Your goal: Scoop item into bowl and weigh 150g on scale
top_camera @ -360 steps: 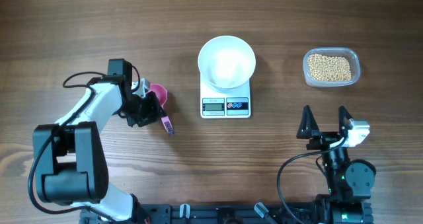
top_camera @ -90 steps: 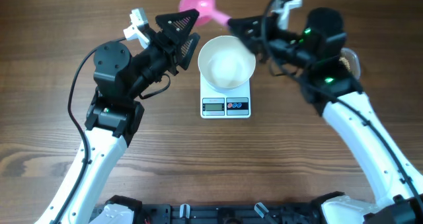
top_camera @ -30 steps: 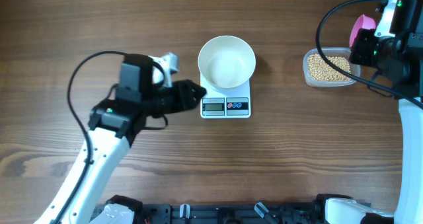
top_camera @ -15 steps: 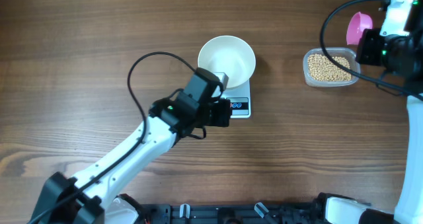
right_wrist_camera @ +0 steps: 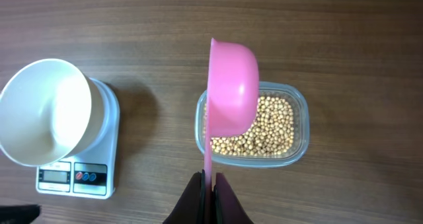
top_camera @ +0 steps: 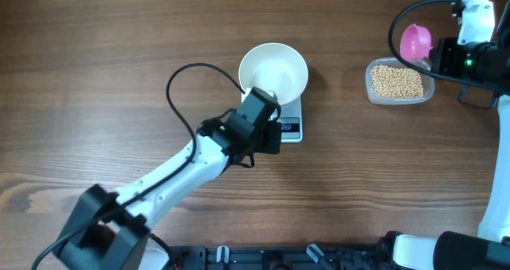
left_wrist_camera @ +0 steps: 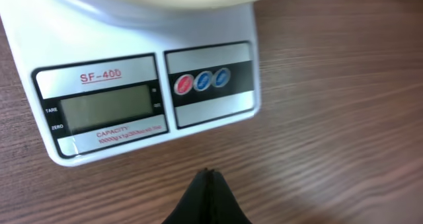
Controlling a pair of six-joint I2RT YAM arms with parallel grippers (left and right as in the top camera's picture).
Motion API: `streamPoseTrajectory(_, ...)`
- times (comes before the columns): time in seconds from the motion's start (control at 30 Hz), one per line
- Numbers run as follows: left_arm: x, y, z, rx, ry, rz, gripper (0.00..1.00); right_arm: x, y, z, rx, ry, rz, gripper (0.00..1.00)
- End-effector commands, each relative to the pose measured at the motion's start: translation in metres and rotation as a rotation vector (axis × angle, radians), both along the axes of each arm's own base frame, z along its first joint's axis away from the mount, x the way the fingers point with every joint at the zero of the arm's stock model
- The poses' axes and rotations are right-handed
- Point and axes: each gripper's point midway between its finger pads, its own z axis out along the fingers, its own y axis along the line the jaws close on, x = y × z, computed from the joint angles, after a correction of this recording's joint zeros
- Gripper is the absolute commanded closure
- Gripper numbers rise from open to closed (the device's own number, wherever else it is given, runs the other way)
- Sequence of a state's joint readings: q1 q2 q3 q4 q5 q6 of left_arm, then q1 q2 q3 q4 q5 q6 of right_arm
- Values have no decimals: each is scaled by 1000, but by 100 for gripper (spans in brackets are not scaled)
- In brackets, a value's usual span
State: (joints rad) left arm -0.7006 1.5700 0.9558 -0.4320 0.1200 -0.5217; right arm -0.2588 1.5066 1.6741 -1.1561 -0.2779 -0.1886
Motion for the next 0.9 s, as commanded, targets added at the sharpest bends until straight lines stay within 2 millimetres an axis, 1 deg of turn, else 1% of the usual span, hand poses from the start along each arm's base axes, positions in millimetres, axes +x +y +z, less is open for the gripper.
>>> streamPoseTrajectory(0.0, 5, -1, -17, 40, 6, 16, 96, 0, 3, -3, 19, 6, 27, 96)
streamPoseTrajectory(0.13, 14, -9, -23, 23, -20, 9, 96, 1, 3, -3, 18, 4, 27, 96)
streamPoseTrajectory(0.3, 17, -12, -33, 42, -31, -9, 96, 3, 3, -1, 16, -6, 26, 95)
streamPoseTrajectory(0.37, 27, -9, -35, 66, -70, 16, 96, 5, 2, 0, 12, -18, 27, 96)
streamPoseTrajectory(0.43, 36, -11, -34, 59, -108, 30, 96, 7, 2, 2, 9, -29, 27, 96)
streamPoseTrajectory(0.5, 38, -15, -34, 43, -115, 27, 96, 10, 1, 4, 5, -44, 27, 96)
streamPoseTrajectory(0.67, 38, -15, -45, 56, -101, 26, 96, 16, -1, 9, -4, -77, 27, 96)
streamPoseTrajectory(0.87, 49, -23, -45, 27, -140, 31, 96, 22, -2, 13, -12, -104, 27, 96)
